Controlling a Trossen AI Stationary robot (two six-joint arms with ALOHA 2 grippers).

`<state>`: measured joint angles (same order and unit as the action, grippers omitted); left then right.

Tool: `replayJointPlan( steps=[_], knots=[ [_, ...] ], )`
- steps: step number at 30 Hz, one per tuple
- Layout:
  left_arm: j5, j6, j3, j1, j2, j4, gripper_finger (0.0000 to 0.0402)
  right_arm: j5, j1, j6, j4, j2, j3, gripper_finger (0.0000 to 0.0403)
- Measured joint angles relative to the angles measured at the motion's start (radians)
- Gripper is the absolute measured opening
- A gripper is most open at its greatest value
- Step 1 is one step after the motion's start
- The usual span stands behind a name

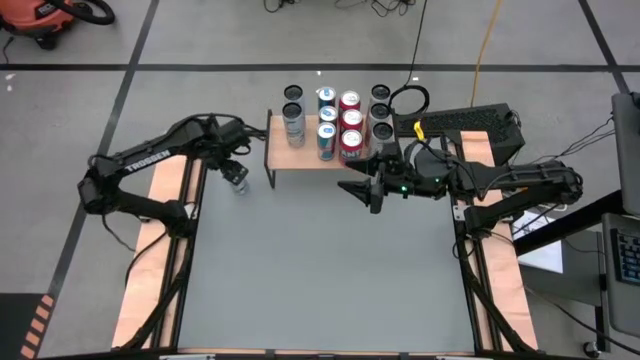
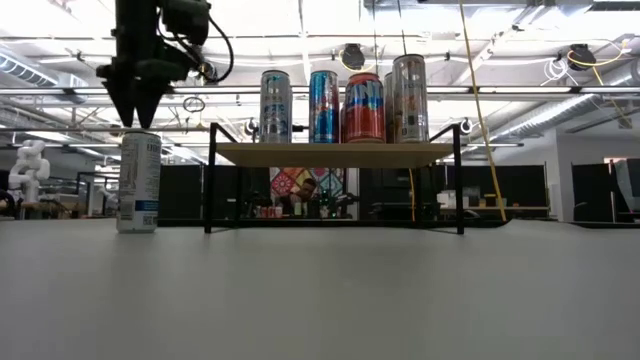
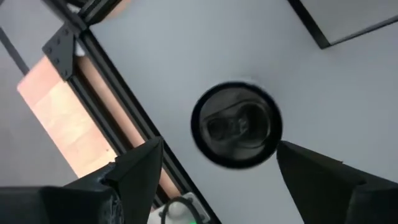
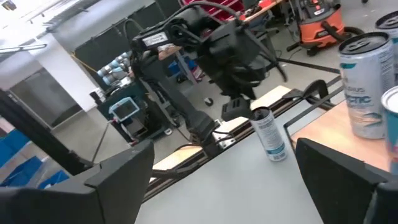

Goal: Place canned beverage on shelf
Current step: Put the white soda can on the shelf aligned with the other white soda can

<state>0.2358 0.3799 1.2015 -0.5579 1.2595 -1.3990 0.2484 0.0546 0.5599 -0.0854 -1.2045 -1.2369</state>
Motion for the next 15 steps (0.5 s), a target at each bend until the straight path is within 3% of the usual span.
replayJointPlan(
  steps=[15],
  knots=[
    [-0.094,-0.159,0.0,-0.088,0.129,0.059,0.0314,0.01,0.02,0.004,-0.001,-0.004,0.0,0.0354]
  ],
)
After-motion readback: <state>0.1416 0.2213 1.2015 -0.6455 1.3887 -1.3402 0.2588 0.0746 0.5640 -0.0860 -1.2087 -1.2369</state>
